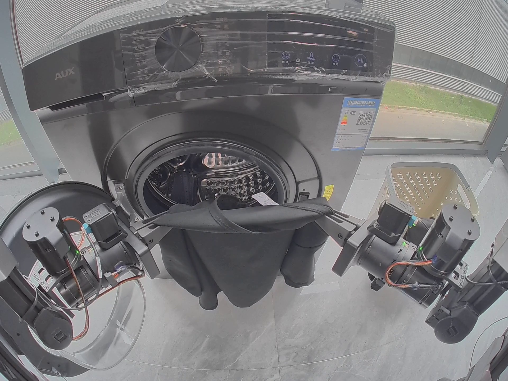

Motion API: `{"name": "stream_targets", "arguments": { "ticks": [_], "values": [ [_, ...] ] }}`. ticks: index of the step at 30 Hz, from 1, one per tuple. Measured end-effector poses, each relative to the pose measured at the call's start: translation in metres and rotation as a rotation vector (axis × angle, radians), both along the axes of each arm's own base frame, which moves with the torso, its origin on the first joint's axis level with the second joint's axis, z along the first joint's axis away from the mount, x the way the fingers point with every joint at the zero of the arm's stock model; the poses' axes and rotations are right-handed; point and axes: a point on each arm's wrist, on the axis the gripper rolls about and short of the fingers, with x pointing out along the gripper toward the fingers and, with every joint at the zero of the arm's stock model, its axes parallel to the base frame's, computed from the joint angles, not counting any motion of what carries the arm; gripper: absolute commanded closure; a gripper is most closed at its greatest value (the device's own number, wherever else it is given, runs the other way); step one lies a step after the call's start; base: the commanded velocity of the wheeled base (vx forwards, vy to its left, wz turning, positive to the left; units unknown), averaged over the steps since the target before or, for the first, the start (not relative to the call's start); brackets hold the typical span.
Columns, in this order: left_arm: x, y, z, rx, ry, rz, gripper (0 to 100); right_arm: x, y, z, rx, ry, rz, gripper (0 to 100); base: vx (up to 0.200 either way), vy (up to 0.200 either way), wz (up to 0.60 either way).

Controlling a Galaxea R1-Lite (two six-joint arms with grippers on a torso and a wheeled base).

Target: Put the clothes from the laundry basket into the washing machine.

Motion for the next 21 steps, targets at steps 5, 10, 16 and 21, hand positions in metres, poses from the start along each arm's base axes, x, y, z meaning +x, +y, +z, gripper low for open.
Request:
{"name": "stream_targets", "arguments": {
  "ticks": [5, 10, 16, 21],
  "values": [
    [0.001, -0.001, 0.004, -0.007, -0.016, -0.001, 100, -0.003, -0.002, -0.004, -0.007, 0.02, 0.005, 0, 0.0, 0.0, 0.0],
    [-0.001, -0.001, 0.01, -0.019, -0.039, 0.004, 100, -0.015, -0.003, -0.017, -0.046, 0.078, 0.033, 0, 0.0, 0.0, 0.0],
    [-0.003, -0.006, 0.015, -0.03, -0.061, -0.011, 100, -0.037, -0.01, -0.045, -0.151, 0.179, 0.088, 0, 0.0, 0.0, 0.0],
    [-0.003, -0.018, 0.016, -0.038, -0.065, -0.031, 100, -0.046, -0.012, -0.064, -0.223, 0.252, 0.139, 0, 0.0, 0.0, 0.0]
  ]
}}
